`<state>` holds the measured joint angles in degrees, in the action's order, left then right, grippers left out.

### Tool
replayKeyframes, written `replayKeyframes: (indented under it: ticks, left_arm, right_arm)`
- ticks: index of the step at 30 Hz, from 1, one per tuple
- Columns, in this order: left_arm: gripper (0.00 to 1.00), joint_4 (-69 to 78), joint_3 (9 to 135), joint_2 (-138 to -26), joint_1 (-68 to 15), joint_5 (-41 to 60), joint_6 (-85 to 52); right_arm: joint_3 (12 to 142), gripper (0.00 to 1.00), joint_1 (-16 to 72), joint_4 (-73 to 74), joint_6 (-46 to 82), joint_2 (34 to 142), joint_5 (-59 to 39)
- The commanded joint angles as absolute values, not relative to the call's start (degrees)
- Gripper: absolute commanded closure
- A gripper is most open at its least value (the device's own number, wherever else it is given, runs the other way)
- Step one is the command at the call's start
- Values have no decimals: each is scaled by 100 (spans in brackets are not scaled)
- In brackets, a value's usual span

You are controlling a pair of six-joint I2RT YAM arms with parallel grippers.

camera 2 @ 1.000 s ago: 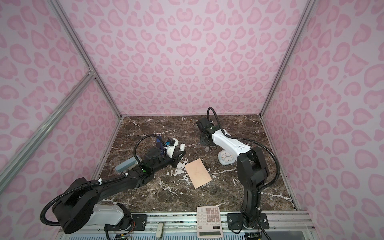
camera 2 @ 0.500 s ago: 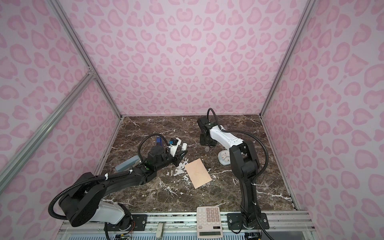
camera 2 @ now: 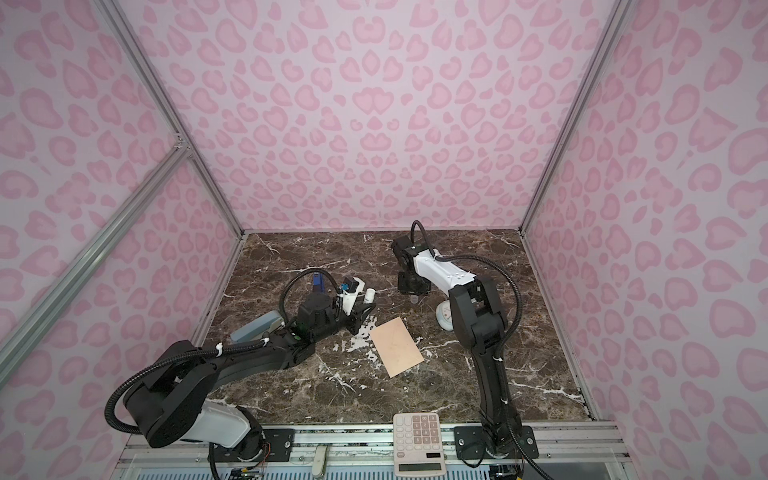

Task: Place the letter into the envelope and seal it
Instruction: 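Lower the right gripper and close it on the clear cap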

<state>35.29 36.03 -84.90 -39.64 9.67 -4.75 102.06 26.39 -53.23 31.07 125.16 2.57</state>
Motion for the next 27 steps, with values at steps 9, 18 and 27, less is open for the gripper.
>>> replayKeyframes:
  ticks: [9, 18, 27]
  left_arm:
    - [95, 4031, 3534, -8604, -3946, 1049, -430]
    - [95, 4026, 3537, -8605, -3946, 1043, -435]
    - [95, 3946, 3544, -8544, -3946, 1037, -378]
  right_arm:
    - [10206, 62, 2645, -5511, 3144, 12720, 210]
    - [10151, 65, 2646, -5458, 3138, 12686, 238]
    - [10124, 67, 2646, -5449, 3146, 12630, 264]
